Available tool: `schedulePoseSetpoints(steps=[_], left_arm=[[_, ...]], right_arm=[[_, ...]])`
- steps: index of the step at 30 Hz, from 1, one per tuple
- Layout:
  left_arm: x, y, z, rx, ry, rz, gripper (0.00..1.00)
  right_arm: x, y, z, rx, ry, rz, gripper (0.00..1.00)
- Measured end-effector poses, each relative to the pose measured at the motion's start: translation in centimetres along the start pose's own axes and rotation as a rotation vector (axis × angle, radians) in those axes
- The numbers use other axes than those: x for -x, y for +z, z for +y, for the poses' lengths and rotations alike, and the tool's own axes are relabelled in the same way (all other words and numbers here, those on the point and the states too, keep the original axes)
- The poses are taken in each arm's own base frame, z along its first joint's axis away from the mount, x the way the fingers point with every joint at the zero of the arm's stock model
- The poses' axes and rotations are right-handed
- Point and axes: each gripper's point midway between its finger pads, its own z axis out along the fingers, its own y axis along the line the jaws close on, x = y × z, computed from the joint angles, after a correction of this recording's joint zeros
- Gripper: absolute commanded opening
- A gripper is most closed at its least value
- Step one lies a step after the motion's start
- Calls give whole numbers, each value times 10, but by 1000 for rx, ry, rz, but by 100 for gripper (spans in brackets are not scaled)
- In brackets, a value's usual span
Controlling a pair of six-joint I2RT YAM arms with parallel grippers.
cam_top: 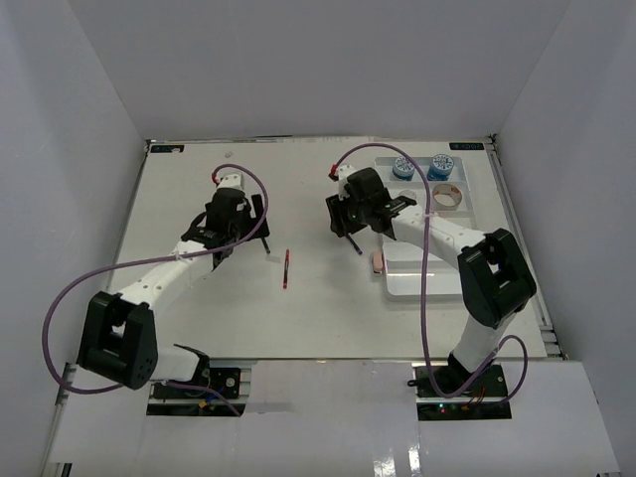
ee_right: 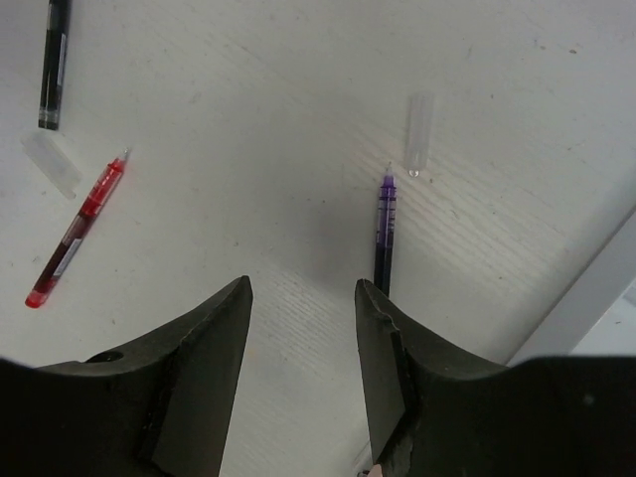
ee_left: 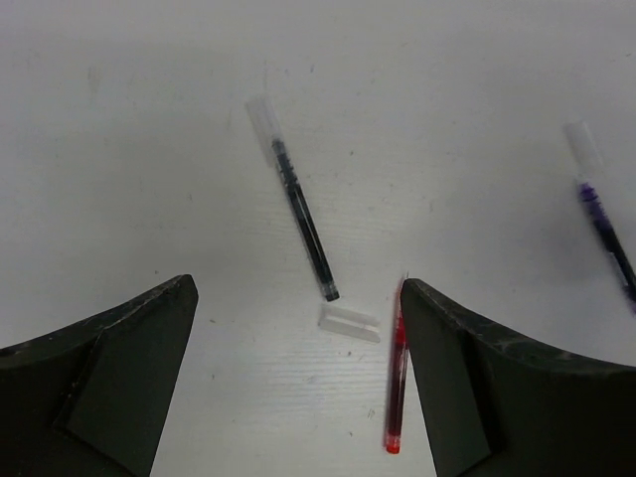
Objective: Sort the stationery into containers
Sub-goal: Pick up the pen from the center of the board.
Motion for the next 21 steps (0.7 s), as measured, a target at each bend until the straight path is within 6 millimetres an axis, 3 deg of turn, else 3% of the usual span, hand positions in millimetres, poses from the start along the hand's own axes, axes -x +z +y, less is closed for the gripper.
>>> schedulePoseSetpoints(steps=[5, 8, 13, 21], left_arm=[[-36, 30, 7, 74, -42, 164, 85], [-48, 44, 6, 102, -73, 224, 82], [-60, 65, 3, 140, -111, 291, 76], [-73, 84, 2, 184, -123, 362, 61]], right_arm=[[-2, -2, 9, 4, -24, -6, 53], [-11, -13, 11, 2, -27, -10, 54], [-18, -46, 11, -13, -27, -59, 63], [2, -106, 12, -30, -30, -259, 89]])
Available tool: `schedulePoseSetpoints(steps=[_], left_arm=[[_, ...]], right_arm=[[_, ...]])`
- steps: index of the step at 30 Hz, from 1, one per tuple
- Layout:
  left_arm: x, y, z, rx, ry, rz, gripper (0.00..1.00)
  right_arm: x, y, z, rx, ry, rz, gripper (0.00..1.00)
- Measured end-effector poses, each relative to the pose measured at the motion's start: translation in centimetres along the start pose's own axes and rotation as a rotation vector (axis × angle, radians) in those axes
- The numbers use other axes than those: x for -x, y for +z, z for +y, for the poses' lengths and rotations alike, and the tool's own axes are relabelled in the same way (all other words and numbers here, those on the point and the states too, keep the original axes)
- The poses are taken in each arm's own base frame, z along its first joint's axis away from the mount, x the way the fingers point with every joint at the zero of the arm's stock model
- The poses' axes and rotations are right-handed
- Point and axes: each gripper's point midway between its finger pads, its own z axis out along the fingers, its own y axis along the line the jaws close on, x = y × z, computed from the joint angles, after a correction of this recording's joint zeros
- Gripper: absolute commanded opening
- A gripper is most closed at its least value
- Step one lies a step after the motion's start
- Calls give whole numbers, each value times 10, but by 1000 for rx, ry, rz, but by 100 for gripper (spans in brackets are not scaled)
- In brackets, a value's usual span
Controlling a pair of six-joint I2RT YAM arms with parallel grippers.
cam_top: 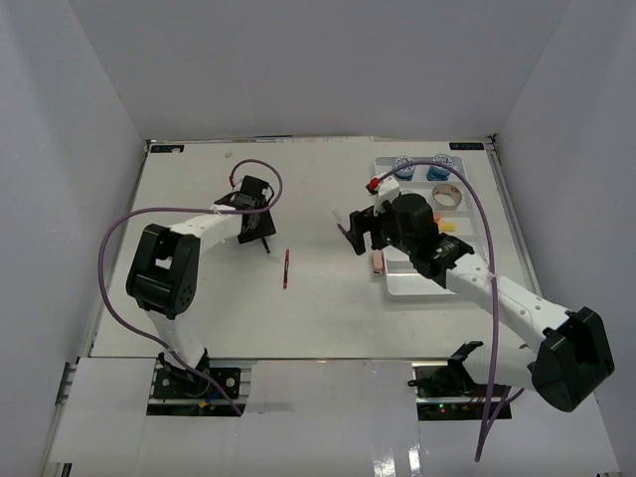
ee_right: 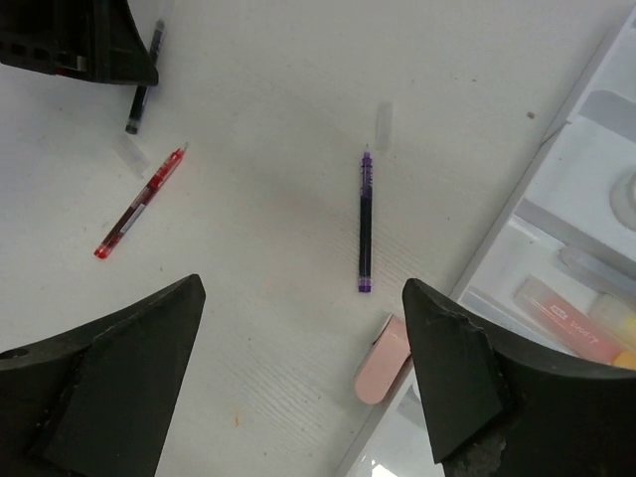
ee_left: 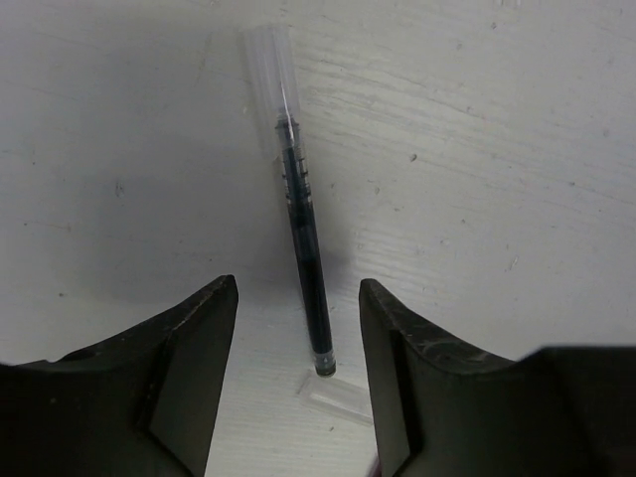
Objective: Sort the stationery into containers
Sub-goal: Pick up the pen from the center of the board.
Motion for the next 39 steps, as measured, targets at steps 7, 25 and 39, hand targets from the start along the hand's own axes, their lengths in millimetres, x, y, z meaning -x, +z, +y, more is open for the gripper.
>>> schedulePoseSetpoints(steps=[7, 25, 39], left_arm=[[-4, 13, -7, 37, 22, 33, 53], [3, 15, 2, 113, 102, 36, 0], [69, -123, -80, -412, 570, -374, 0]], right_arm=[[3, -30, -8, -44, 10, -104, 93], [-2, -55, -16, -91, 32, -169, 90], [36, -58, 22, 89, 179, -188, 92]])
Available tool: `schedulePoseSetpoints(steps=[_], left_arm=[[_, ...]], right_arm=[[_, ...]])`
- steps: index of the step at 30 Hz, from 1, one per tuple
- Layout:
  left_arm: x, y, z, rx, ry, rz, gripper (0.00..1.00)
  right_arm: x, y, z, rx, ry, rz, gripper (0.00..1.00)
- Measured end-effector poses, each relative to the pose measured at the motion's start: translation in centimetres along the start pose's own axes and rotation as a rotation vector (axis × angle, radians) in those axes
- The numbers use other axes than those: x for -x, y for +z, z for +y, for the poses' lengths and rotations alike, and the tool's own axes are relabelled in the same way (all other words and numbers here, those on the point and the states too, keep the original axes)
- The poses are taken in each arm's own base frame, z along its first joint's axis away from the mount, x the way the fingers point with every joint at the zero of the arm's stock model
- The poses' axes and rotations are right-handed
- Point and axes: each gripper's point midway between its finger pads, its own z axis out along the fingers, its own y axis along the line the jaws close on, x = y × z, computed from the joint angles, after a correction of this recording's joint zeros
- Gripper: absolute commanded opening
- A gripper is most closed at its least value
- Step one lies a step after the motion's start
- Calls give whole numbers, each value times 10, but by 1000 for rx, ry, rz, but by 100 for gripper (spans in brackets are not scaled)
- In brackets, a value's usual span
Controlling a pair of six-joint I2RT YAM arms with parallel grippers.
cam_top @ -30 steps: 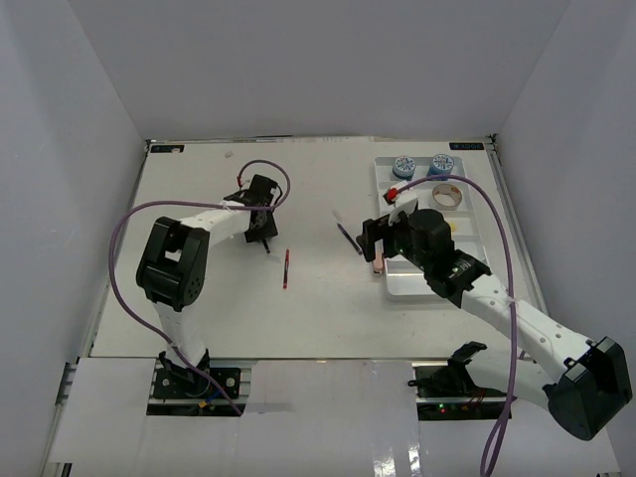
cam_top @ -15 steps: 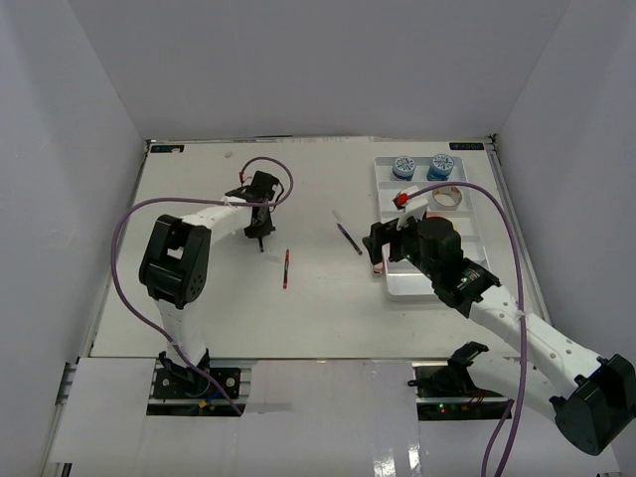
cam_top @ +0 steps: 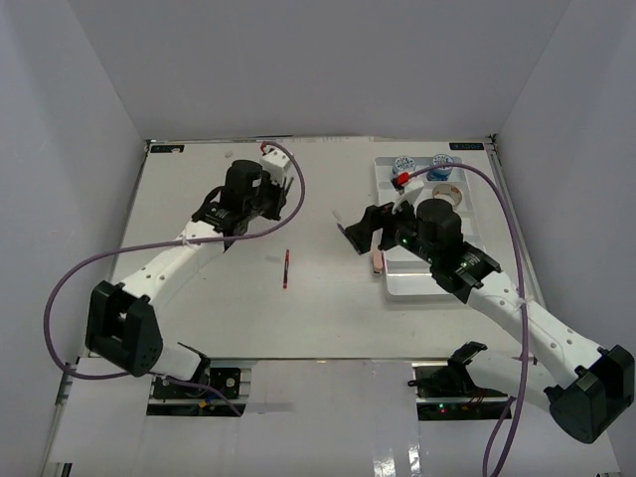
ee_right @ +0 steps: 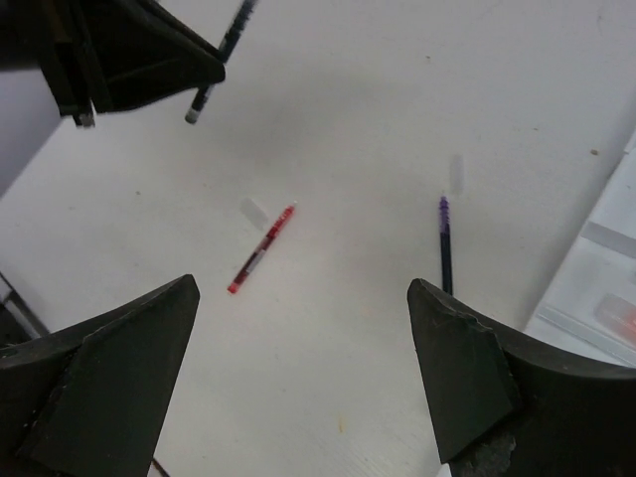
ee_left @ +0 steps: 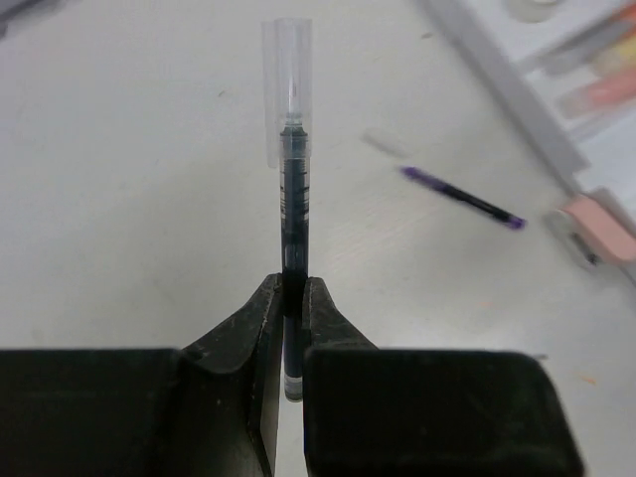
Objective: Sort the stationery into containers
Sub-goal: Pick up the pen from the center of the board.
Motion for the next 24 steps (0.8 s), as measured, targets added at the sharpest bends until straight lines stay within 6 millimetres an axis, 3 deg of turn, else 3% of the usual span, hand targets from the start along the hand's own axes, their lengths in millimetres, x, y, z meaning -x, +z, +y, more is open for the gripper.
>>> schedulePoseSetpoints(steps=[4, 7, 10, 17, 21, 24], left_arm=[[31, -39, -59, -208, 178, -169, 0], [31, -52, -97, -329, 273, -212, 0], [22, -56, -120, -399, 324, -209, 0], [21, -64, -150, -482, 376, -241, 0], [23, -67, -160, -507, 396, -266, 0], [17, -66, -164, -522, 405, -267, 0]], right_arm=[[23, 8, 18, 62, 70, -8, 95], [30, 16, 26, 83, 114, 3, 97], [34, 24, 28, 87, 146, 12, 100], [35, 35, 25, 53, 223, 24, 87], [37, 38, 25, 46, 249, 26, 75], [38, 39, 25, 46, 264, 24, 59]])
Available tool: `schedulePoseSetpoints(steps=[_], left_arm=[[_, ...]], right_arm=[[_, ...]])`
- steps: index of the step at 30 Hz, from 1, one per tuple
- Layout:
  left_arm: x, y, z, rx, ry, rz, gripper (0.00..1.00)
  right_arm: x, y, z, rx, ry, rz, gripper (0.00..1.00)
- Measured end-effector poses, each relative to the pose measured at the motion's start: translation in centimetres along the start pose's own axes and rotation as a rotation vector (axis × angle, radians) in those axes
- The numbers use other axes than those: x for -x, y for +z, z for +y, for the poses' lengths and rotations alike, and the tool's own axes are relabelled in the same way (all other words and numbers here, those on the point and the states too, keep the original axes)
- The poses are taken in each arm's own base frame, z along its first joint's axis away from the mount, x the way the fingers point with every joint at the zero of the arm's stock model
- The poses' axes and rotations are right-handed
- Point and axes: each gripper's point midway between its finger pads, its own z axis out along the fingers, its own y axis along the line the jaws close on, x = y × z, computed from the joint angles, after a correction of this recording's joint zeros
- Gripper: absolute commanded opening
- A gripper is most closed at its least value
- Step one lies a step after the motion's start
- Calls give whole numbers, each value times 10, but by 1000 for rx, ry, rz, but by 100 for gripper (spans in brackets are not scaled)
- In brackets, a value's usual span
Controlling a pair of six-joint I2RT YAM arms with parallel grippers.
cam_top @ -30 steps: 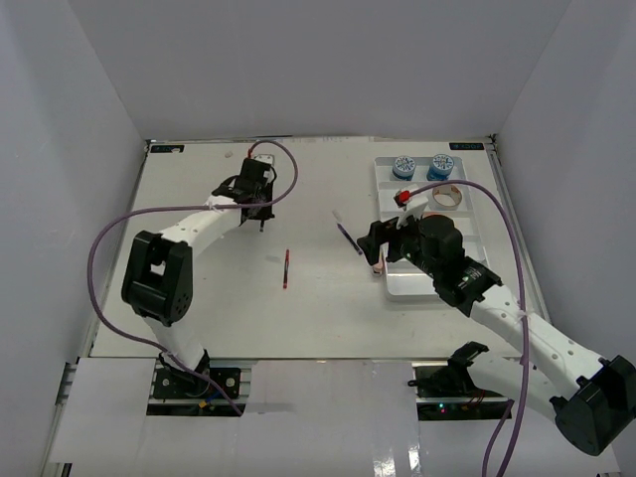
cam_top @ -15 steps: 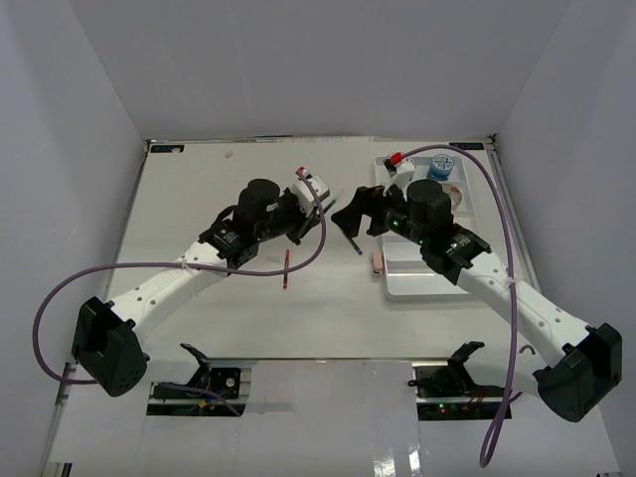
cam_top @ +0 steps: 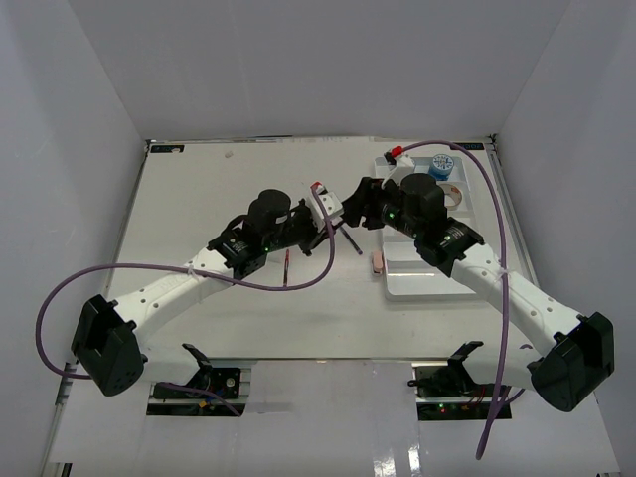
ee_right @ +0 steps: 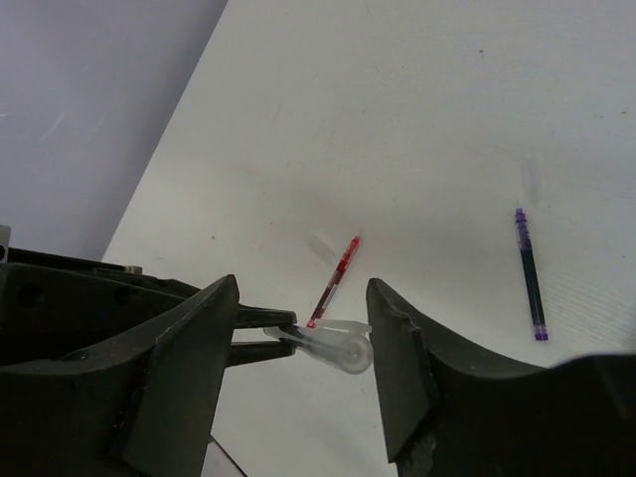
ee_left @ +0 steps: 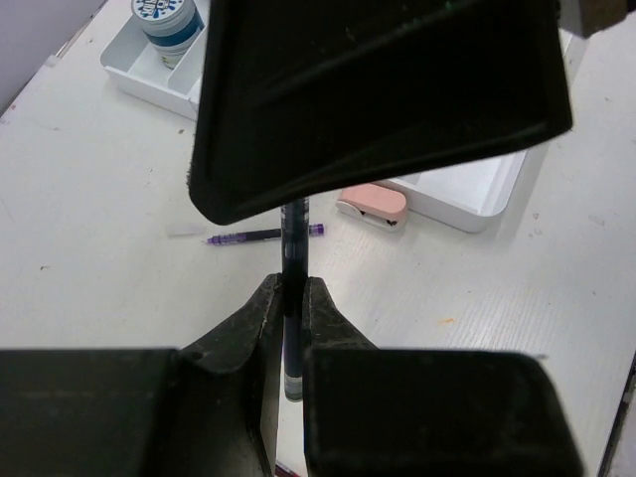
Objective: Sort the stationery into containers
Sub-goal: Pick up the pen from the center of the board.
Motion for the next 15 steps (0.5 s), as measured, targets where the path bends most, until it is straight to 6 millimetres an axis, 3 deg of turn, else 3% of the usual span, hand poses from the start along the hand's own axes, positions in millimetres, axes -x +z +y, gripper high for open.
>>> schedulePoseSetpoints(steps=[9, 12, 13, 15], left_arm=[[1, 2, -3, -7, 10, -19, 1], [1, 3, -3, -6, 11, -25, 8], [1, 3, -3, -7, 11, -26, 17], [1, 4, -3, -5, 11, -32, 25]], right_arm=[[4, 0, -3, -12, 40, -12, 22], [6, -1, -2, -6, 61, -21, 11], [6, -1, -2, -6, 62, -23, 10], [5, -2, -3, -9, 67, -30, 8]])
